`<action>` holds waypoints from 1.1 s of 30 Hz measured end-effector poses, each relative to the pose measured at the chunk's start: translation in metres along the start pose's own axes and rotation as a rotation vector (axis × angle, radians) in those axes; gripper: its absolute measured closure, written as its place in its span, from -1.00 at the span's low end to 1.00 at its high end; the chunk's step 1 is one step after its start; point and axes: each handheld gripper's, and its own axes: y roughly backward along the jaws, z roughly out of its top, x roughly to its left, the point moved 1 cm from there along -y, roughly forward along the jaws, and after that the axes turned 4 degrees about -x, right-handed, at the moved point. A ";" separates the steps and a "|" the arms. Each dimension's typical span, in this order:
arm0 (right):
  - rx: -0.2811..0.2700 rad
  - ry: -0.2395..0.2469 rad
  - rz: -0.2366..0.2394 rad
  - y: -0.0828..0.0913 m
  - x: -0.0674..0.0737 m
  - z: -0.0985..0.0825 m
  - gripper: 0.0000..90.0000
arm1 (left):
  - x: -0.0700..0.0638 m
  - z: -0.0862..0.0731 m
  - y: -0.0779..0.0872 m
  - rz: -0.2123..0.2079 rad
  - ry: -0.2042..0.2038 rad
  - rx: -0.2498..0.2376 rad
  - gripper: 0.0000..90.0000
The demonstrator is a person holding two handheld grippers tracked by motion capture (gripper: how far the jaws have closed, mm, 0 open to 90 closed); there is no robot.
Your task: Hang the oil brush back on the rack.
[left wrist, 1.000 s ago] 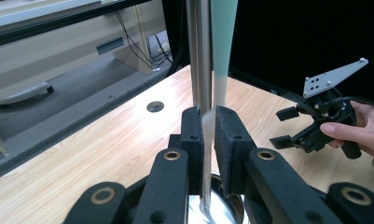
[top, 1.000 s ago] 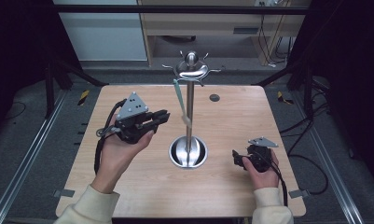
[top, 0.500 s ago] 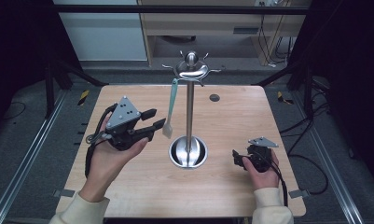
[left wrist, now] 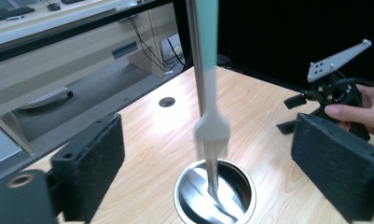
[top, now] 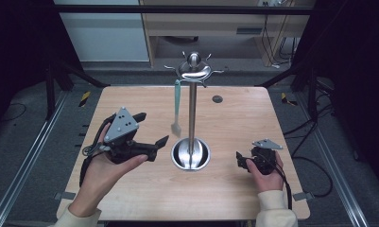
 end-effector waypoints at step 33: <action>-0.008 -0.015 -0.021 0.001 0.000 0.000 -0.85 | -0.013 -0.063 0.015 -0.026 -0.008 0.070 -0.94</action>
